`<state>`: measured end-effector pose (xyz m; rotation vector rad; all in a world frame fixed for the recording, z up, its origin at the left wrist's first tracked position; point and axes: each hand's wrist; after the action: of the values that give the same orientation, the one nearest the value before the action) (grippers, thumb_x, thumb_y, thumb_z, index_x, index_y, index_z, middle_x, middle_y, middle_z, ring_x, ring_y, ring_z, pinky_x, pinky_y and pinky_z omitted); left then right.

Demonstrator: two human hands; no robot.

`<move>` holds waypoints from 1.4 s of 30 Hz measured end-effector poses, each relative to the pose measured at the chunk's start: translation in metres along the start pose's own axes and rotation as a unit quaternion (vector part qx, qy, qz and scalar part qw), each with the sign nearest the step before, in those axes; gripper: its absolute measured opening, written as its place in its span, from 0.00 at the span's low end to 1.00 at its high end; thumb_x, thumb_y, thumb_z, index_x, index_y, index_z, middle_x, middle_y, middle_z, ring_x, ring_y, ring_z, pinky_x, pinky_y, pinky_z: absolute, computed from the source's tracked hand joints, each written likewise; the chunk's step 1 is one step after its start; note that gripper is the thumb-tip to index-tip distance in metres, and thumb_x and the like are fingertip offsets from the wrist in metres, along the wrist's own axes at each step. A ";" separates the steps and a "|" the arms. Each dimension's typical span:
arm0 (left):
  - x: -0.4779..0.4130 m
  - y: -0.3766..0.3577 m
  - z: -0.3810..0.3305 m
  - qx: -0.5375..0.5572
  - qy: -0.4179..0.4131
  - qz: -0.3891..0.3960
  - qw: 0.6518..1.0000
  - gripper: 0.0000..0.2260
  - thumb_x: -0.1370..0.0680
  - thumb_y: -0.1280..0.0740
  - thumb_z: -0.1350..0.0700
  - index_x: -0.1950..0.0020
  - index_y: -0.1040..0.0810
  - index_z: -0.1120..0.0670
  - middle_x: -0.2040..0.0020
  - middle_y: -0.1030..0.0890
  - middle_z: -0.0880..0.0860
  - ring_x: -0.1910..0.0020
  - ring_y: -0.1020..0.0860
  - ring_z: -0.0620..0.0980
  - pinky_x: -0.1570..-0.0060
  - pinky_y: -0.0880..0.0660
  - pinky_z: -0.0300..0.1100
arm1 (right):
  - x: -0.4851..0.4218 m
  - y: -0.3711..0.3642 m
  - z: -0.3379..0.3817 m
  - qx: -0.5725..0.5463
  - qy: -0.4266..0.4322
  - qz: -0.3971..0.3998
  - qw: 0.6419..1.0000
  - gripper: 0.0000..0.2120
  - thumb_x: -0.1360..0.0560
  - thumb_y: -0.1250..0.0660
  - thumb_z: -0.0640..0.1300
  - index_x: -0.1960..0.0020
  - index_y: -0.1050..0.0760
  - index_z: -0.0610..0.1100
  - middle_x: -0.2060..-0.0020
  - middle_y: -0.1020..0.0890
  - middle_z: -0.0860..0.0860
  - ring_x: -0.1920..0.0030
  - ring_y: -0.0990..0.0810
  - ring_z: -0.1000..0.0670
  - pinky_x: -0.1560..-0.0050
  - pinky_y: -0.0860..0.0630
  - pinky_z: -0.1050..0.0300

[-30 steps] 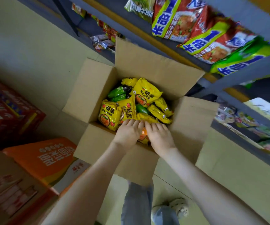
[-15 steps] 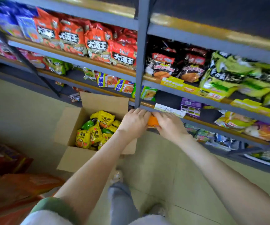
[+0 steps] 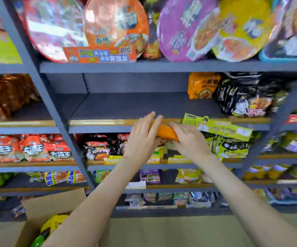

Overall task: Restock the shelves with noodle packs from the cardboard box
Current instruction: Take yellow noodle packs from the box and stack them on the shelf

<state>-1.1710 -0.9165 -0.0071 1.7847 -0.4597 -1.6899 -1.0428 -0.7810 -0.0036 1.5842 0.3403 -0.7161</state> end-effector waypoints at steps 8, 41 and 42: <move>-0.110 -0.069 -0.032 0.258 0.214 0.021 0.942 0.21 0.22 0.33 0.54 0.31 0.32 0.57 0.37 0.26 0.54 0.38 0.27 0.53 0.46 0.33 0.38 | -0.052 0.018 -0.115 0.072 -0.011 -0.070 0.995 0.29 0.39 0.21 0.37 0.40 0.24 0.35 0.53 0.18 0.40 0.56 0.19 0.39 0.56 0.21 0.48; -0.203 -0.245 0.014 -0.032 -0.026 0.222 0.974 0.36 0.19 0.39 0.53 0.22 0.62 0.47 0.23 0.60 0.64 0.24 0.49 0.63 0.27 0.43 0.54 | -0.118 -0.089 -0.262 0.192 -0.131 0.151 0.961 0.57 0.30 0.27 0.54 0.25 0.73 0.50 0.24 0.62 0.47 0.24 0.61 0.43 0.29 0.53 0.34; -0.206 -0.250 0.017 -0.077 -0.052 0.236 0.967 0.34 0.18 0.41 0.52 0.23 0.63 0.46 0.24 0.66 0.64 0.23 0.54 0.61 0.26 0.47 0.55 | -0.120 -0.091 -0.266 0.204 -0.139 0.152 0.957 0.57 0.29 0.27 0.50 0.26 0.74 0.49 0.24 0.62 0.46 0.24 0.62 0.44 0.28 0.56 0.36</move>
<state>-1.2533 -0.6029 -0.0132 1.3454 -0.7155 -1.4393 -1.1229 -0.4867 0.0008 1.8384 -0.2738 -0.7877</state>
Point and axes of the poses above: each hand's wrist, its own x-axis away from the middle knuckle, its own y-axis out of the back of the hand, z = x × y
